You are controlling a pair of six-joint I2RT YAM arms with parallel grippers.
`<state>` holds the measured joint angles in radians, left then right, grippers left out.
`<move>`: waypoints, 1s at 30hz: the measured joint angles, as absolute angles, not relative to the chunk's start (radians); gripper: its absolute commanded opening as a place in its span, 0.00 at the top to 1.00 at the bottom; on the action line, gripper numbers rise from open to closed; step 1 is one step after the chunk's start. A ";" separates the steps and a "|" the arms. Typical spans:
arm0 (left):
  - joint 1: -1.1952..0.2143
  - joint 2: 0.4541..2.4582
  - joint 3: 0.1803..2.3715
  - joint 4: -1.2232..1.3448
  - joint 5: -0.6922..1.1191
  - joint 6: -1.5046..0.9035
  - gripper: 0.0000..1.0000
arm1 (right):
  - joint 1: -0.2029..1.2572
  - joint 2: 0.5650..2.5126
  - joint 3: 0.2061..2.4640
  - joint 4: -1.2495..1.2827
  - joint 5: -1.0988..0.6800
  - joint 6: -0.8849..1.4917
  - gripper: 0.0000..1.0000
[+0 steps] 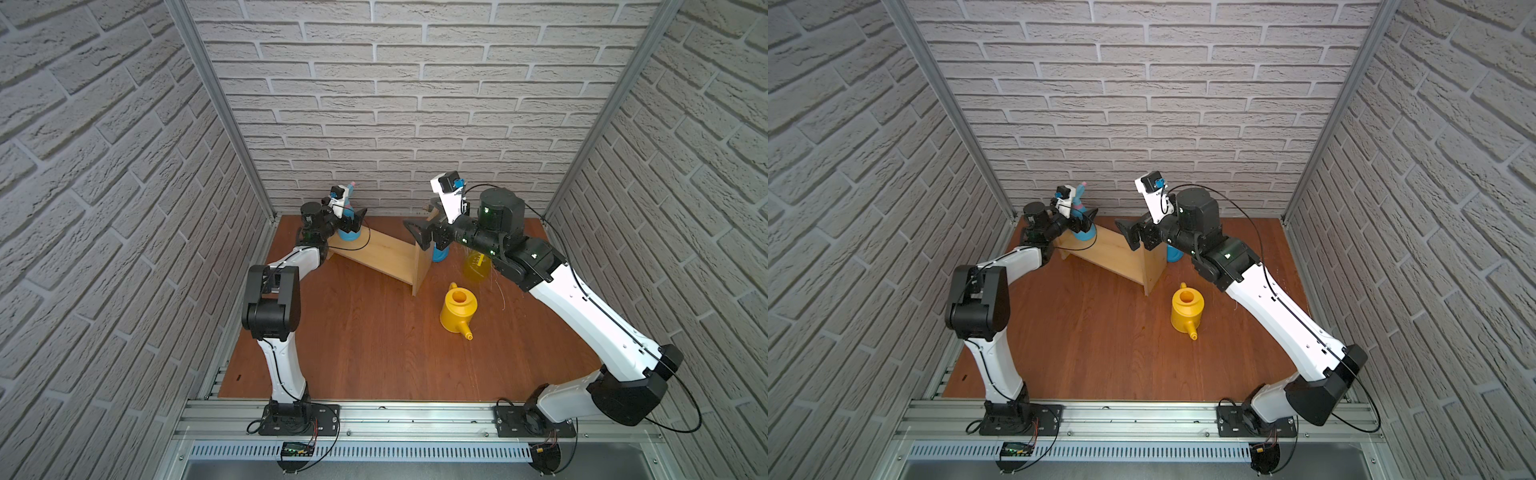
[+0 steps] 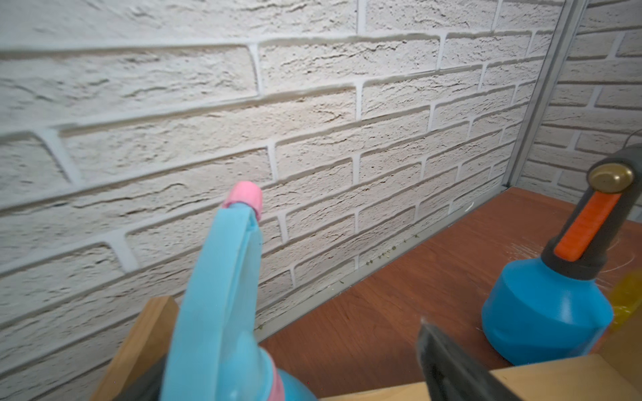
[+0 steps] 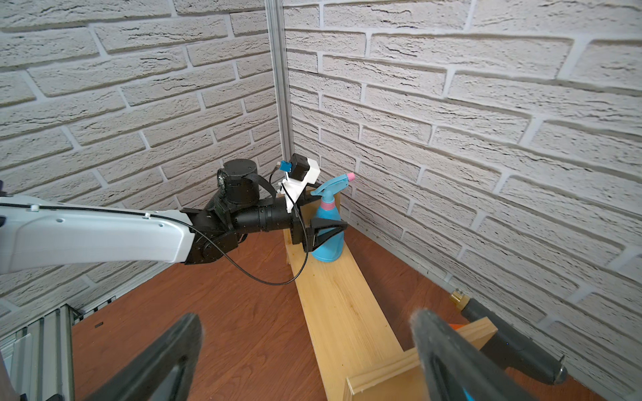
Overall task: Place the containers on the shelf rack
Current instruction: 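Place the container on the shelf, then move the container to the center of the board.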
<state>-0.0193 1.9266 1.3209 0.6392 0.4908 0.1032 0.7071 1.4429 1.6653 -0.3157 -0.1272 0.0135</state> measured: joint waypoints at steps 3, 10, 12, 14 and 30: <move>-0.019 1.826 1.279 0.613 0.475 0.088 0.02 | 0.707 1.425 1.634 -0.312 -0.127 0.010 0.01; -0.036 1.525 1.168 0.490 0.458 0.071 0.02 | 0.707 1.355 1.520 -0.297 -0.130 0.007 0.01; -0.048 1.429 1.109 0.452 0.448 0.063 0.02 | 0.707 1.333 1.492 -0.290 -0.131 0.007 0.01; -0.062 1.321 1.043 0.392 0.432 0.057 0.02 | 0.707 1.306 1.460 -0.287 -0.131 0.007 0.01; -0.642 0.635 0.818 -0.062 0.139 -0.223 0.02 | 0.710 1.242 1.405 -0.206 -0.155 0.196 0.01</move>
<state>-0.6418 0.6346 0.8181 -0.0624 0.1387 -0.2234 0.7097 1.2415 1.4052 -0.2062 -0.1551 0.1963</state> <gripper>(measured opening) 0.982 0.993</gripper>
